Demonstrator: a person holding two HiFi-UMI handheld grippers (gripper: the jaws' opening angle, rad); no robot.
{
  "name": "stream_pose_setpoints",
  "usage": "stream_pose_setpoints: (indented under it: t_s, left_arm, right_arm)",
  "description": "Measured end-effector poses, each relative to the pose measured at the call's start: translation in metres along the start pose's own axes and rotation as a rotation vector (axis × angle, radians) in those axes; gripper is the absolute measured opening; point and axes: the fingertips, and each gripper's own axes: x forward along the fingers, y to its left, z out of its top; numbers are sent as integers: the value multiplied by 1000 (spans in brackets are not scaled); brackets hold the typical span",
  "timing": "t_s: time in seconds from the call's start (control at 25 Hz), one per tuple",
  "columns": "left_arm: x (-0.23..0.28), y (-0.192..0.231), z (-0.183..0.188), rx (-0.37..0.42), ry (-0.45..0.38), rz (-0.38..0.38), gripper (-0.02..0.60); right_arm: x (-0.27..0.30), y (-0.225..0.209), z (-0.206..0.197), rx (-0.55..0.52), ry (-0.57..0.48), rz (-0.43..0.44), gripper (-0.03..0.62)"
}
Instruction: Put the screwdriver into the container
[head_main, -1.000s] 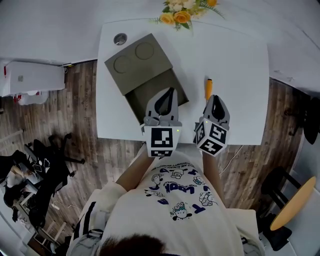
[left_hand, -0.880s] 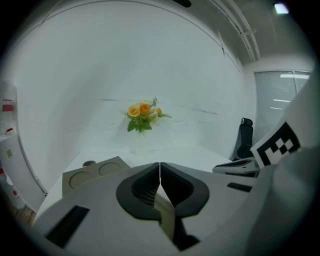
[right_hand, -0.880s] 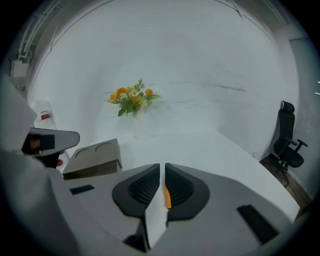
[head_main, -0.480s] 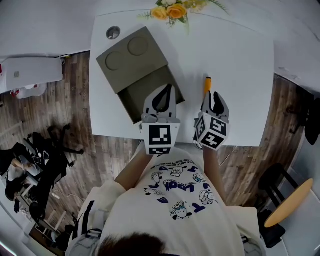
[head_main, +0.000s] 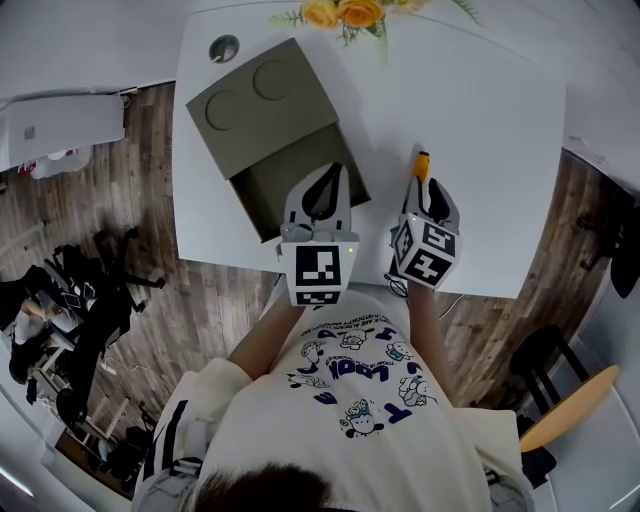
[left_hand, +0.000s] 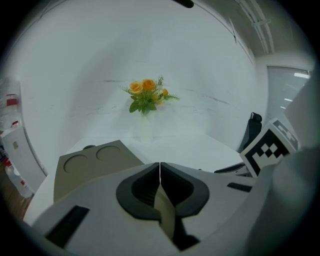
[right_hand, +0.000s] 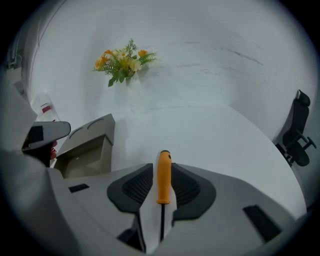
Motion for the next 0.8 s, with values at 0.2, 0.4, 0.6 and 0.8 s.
stream_pose_setpoints:
  t_s: [0.2,0.4,0.6,0.8]
  left_arm:
    - [4,3,-5,-10,22,16,18]
    - [9,7,-11,-18,41,34,18]
    - [9,9,-13,-28,47,56,18]
    - [6,11,-16,-36,51,73,18]
  right_arm:
    - [9,-2,-8,8,49,15,140]
    - [17,-4,-14,10,84,24,144]
    - [23,-5,-18,12,110,34,143]
    - [25,-4,-20,10,117,39,127]
